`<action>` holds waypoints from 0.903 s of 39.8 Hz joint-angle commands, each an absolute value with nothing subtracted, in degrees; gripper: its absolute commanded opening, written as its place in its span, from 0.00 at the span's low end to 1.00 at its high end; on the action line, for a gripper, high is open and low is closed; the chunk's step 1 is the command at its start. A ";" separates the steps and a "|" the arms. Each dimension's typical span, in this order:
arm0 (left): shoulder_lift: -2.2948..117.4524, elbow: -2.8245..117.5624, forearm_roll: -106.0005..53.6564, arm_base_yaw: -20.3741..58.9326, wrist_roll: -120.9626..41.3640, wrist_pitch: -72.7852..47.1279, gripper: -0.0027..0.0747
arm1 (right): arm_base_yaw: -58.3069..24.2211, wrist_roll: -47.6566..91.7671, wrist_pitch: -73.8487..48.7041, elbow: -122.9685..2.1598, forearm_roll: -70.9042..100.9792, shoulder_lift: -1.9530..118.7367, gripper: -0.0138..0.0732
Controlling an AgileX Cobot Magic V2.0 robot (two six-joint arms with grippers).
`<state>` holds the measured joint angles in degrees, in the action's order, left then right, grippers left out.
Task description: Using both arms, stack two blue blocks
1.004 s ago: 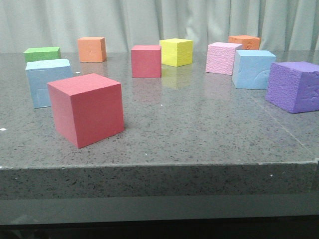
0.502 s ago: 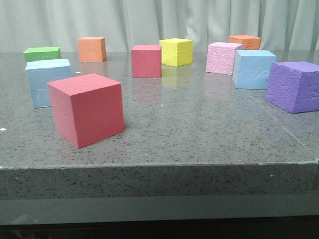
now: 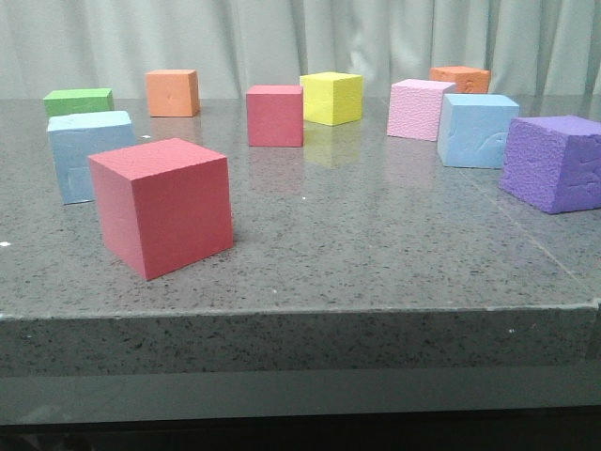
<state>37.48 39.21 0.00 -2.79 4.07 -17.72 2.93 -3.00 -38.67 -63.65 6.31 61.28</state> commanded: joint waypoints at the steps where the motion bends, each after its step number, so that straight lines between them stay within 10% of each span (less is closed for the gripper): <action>1: 37.75 41.33 -0.57 -2.93 4.21 -12.60 0.76 | 3.21 -3.52 -40.96 -70.75 6.70 67.28 0.85; 36: 37.75 41.33 -0.57 -2.93 4.21 -12.60 0.76 | -9.35 -20.13 -53.18 -102.72 2.14 105.64 0.85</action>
<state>37.48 39.21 0.00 -2.79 4.07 -17.72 -9.51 -19.72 -53.93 -99.58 2.72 107.24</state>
